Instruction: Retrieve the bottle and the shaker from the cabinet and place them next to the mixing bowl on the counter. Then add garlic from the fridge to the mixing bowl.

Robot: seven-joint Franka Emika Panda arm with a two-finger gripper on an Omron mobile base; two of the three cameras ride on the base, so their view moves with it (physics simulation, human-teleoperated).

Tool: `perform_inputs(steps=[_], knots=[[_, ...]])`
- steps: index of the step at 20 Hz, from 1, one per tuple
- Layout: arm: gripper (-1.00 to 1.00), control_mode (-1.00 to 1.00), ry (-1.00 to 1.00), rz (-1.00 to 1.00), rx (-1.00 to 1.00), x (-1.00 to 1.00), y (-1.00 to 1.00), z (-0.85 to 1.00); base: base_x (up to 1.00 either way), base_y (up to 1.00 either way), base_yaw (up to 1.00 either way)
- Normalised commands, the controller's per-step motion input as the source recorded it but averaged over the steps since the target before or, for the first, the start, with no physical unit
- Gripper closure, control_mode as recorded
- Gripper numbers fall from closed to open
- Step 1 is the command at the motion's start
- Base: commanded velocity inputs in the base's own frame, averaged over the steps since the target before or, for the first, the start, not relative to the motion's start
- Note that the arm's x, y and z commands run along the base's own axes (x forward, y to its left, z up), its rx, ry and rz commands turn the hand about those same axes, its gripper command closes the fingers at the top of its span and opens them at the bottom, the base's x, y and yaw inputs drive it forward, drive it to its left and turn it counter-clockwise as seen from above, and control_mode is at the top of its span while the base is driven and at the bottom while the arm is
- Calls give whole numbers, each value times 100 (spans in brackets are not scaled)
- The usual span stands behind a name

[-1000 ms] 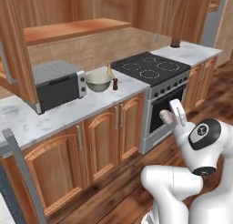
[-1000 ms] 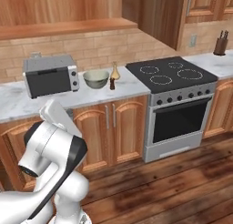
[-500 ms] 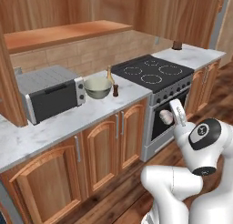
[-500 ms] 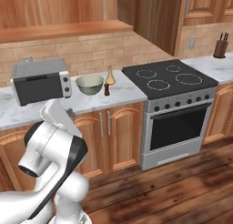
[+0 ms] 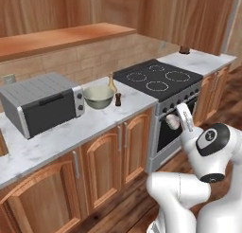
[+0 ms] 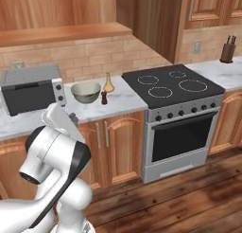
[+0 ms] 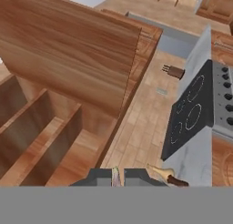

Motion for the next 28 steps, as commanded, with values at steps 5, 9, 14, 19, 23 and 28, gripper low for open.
perform_inputs(steps=[5,9,14,19,23,28], knots=[[100,100,0,0,0,0,0,0,57,-3,0],[100,100,0,0,0,0,0,0,55,-1,0],[100,100,0,0,0,0,0,0,55,-6,0],[100,100,0,0,0,0,0,0,54,-13,0],[100,100,0,0,0,0,0,0,50,-11,0],[100,100,0,0,0,0,0,0,49,-1,0]])
